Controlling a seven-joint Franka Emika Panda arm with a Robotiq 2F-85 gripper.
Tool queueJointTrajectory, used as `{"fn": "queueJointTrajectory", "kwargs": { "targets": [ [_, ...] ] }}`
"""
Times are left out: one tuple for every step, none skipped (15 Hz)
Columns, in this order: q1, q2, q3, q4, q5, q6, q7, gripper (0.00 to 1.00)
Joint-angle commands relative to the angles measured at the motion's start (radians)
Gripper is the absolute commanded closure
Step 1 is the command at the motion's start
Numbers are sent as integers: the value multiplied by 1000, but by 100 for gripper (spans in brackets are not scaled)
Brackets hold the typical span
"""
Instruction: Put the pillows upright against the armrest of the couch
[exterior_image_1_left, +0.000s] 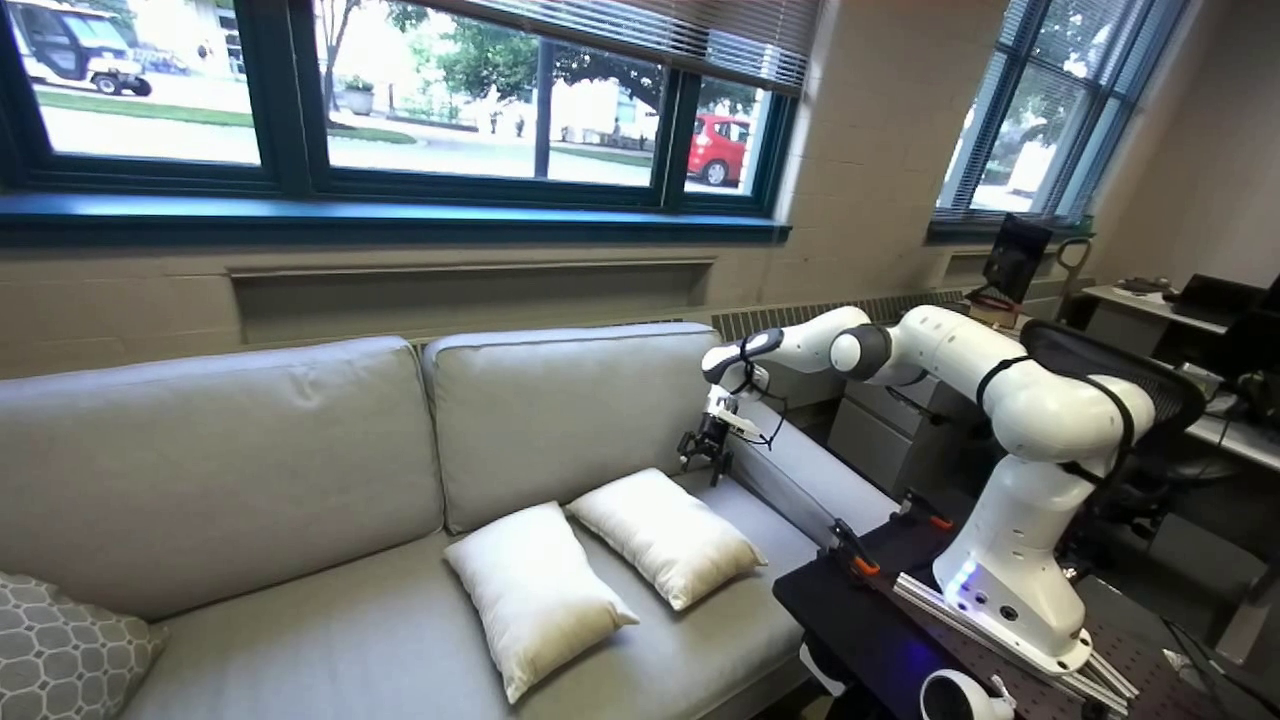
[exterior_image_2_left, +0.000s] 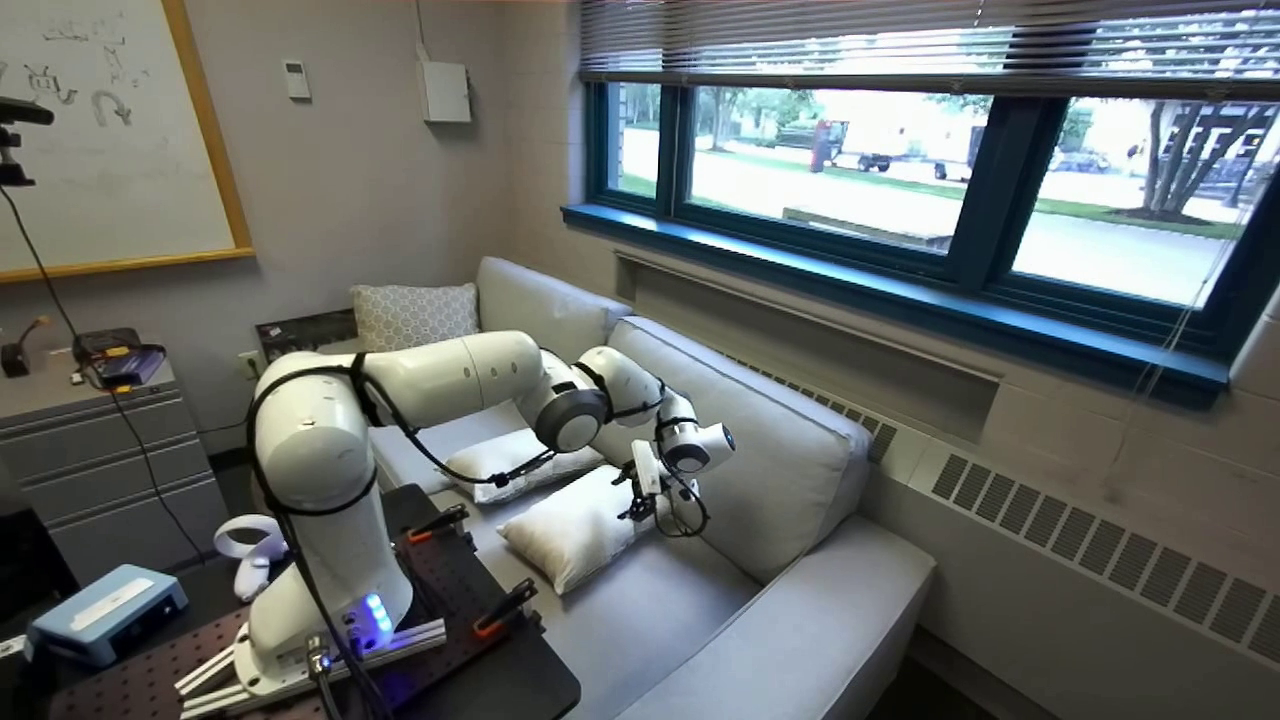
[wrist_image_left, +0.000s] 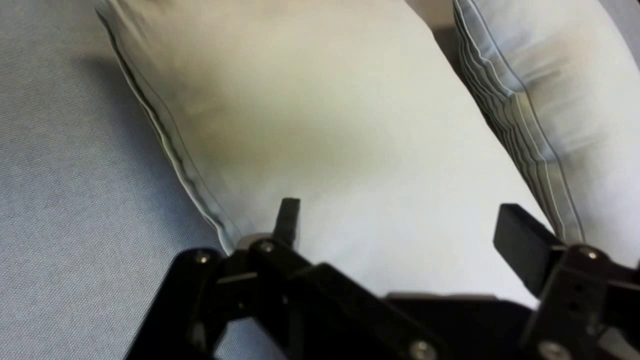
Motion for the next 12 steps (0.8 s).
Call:
{"fn": "queueJointTrajectory", "kwargs": {
  "targets": [
    [8, 0, -3, 2, -9, -2, 3, 0],
    [13, -1, -5, 2, -13, -1, 3, 0],
    [15, -1, -7, 2, -14, -1, 3, 0],
    [11, -40, -17, -52, -4, 35, -2, 0],
    [-7, -68, -12, -109, 14, 86, -20, 0],
    [-18, -72, -7, -132, 28, 123, -29, 0],
    [-30, -67, -1, -154, 44, 163, -36, 0],
    [-42, -52, 4, -166, 60, 190, -43, 0],
    [-53, -34, 10, -173, 70, 211, -44, 0],
    [-60, -32, 6, -209, 81, 242, -43, 0],
    [-73, -27, 9, -247, 95, 264, -50, 0],
    [-85, -23, 12, -278, 108, 282, -54, 0]
  ]
}}
